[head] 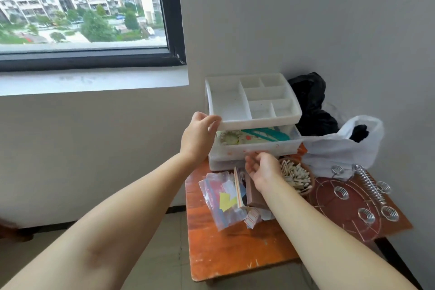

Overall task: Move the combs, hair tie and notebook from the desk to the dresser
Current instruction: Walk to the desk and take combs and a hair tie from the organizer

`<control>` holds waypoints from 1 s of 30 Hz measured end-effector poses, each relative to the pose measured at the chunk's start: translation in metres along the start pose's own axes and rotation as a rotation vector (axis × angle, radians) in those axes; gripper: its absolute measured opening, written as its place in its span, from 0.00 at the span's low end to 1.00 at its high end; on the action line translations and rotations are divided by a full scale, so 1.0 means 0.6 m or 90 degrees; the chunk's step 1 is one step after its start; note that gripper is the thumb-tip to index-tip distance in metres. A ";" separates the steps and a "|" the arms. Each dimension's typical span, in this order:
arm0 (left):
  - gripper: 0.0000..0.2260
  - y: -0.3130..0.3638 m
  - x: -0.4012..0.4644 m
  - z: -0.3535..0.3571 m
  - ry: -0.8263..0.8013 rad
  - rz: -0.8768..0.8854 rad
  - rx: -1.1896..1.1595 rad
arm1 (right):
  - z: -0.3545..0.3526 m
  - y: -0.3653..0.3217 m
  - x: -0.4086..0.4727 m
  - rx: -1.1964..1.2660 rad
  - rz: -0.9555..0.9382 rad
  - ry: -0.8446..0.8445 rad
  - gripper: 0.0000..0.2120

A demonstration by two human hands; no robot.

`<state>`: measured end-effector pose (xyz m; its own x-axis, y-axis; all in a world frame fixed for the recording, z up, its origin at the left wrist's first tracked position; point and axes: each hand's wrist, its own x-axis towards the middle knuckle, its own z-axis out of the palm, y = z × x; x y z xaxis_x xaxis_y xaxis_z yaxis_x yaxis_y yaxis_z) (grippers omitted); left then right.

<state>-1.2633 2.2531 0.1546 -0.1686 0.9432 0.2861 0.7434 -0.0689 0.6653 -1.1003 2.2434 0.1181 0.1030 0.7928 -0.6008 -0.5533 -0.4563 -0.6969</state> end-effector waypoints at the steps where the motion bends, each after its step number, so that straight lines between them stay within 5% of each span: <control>1: 0.11 -0.001 -0.001 0.002 0.003 -0.002 -0.008 | -0.009 0.006 -0.010 -0.007 -0.010 0.001 0.14; 13: 0.15 0.002 -0.006 0.002 -0.028 0.005 0.012 | -0.088 0.024 -0.088 -0.081 0.008 0.010 0.12; 17: 0.15 0.021 -0.030 -0.004 0.038 0.158 0.161 | -0.106 -0.027 -0.112 -0.519 0.104 -0.204 0.10; 20: 0.08 0.038 -0.050 0.006 -0.074 0.283 0.299 | -0.099 -0.094 -0.116 -0.706 -0.092 -0.333 0.07; 24: 0.20 0.057 -0.056 0.035 -0.276 0.236 0.503 | -0.037 -0.149 -0.068 -1.024 -0.496 -0.140 0.10; 27: 0.24 0.060 -0.061 0.052 -0.317 0.228 0.588 | -0.022 -0.116 -0.020 -1.335 -0.429 -0.103 0.27; 30: 0.22 0.055 -0.072 0.063 -0.276 0.213 0.599 | -0.035 -0.080 0.010 -1.361 -0.423 -0.092 0.34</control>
<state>-1.2073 2.2224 0.1381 0.2396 0.9702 -0.0354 0.9384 -0.2408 -0.2480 -1.0557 2.2617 0.1400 -0.2599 0.9401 -0.2208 0.9656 0.2553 -0.0494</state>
